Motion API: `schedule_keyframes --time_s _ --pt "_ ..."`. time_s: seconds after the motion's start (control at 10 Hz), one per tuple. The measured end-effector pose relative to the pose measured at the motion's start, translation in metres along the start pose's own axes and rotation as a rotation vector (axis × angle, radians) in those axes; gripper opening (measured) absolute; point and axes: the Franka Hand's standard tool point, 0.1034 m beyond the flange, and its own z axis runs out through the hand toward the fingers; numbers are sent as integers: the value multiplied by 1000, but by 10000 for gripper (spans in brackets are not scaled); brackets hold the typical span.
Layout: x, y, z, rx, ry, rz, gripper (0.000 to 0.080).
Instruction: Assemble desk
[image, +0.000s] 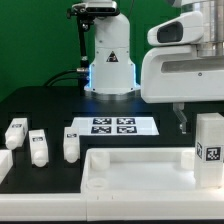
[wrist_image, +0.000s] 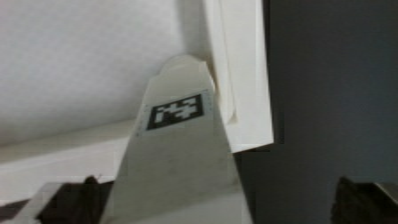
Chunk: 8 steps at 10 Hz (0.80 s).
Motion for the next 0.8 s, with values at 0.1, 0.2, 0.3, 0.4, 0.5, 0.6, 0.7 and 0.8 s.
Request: schedule_keyframes --time_s 0.1,0.2,0.3,0.4,0.5,0.6,0.7,0.8 --pt "0 0 0 1 0 48 548" --pt "-1 0 1 -3 -7 145 376" --pt "-2 3 1 -20 -24 261 294" --pt "-1 4 1 -23 -24 398 293" --pt "-2 5 1 -25 -25 569 293" --pt "-1 8 2 -5 -33 776 293" --pt "-2 9 3 18 -40 976 293" --pt "-3 9 3 41 -61 1142 293"
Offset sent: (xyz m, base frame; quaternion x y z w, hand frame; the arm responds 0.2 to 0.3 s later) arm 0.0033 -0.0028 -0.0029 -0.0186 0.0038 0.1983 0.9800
